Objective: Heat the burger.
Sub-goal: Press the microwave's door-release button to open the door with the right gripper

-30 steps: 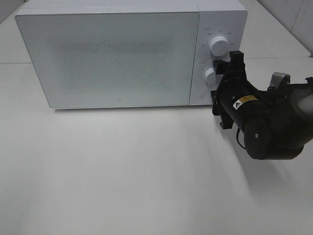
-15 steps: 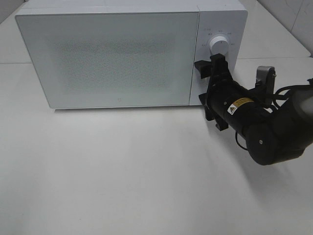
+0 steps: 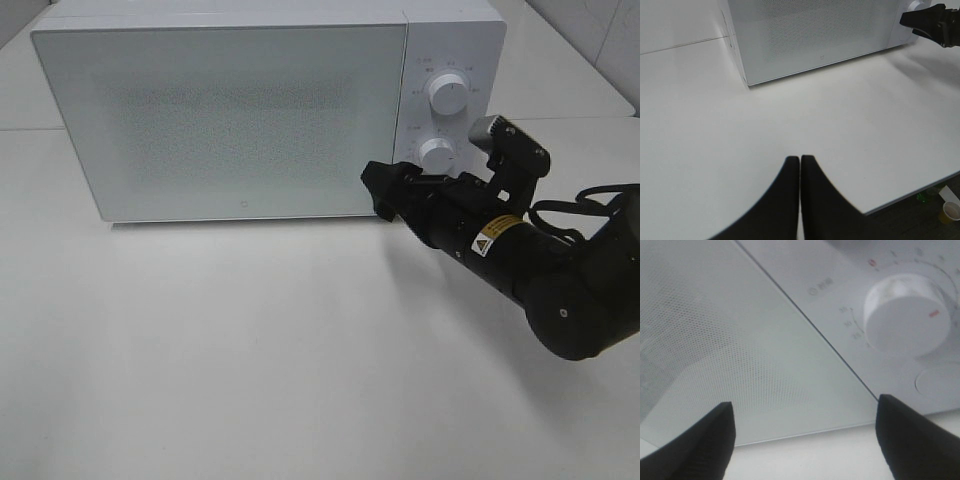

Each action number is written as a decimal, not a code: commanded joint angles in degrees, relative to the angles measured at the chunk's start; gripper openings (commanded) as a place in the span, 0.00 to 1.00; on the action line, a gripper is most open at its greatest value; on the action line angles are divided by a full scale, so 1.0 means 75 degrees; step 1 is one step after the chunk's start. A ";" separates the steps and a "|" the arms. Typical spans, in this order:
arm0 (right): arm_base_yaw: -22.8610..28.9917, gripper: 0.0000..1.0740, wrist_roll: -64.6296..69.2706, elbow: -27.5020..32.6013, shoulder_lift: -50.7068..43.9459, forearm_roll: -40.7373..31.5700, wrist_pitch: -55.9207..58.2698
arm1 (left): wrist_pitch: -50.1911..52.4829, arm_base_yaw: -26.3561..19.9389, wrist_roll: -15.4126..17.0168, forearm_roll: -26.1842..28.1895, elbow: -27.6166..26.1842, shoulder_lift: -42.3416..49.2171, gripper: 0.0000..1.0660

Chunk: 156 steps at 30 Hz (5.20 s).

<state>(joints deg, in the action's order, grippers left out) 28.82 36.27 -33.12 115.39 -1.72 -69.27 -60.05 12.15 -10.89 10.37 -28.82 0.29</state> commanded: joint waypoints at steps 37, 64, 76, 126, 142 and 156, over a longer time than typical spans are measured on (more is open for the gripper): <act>-0.0199 0.63 -0.2758 -0.2452 -0.4141 0.2384 1.2139 | 0.0076 0.0000 0.0031 0.0046 0.0023 0.0130 0.00; -0.2628 0.63 -0.3652 -0.2552 -0.6364 0.0115 1.6073 | 0.0076 0.0000 0.0031 0.0046 0.0023 0.0130 0.00; -0.2620 0.63 -0.3720 -0.1115 -0.9717 0.0290 1.7151 | 0.0076 0.0000 0.0031 0.0046 0.0023 0.0130 0.00; -0.2620 0.63 -0.4790 0.0558 -1.5615 0.0413 1.6799 | 0.0076 0.0000 0.0023 0.0069 0.0023 0.0130 0.00; -0.2620 0.63 -0.4927 0.0443 -1.5202 0.0076 1.6639 | 0.0076 0.0000 0.0031 0.0069 0.0023 0.0130 0.00; -0.2620 0.63 -0.4927 0.0390 -1.2750 0.0008 1.4148 | 0.0076 0.0000 0.0031 0.0061 0.0023 0.0130 0.00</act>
<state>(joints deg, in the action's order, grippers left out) 9.45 -0.40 -30.08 18.28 -1.38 40.45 -60.05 12.15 -10.89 10.37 -28.82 0.29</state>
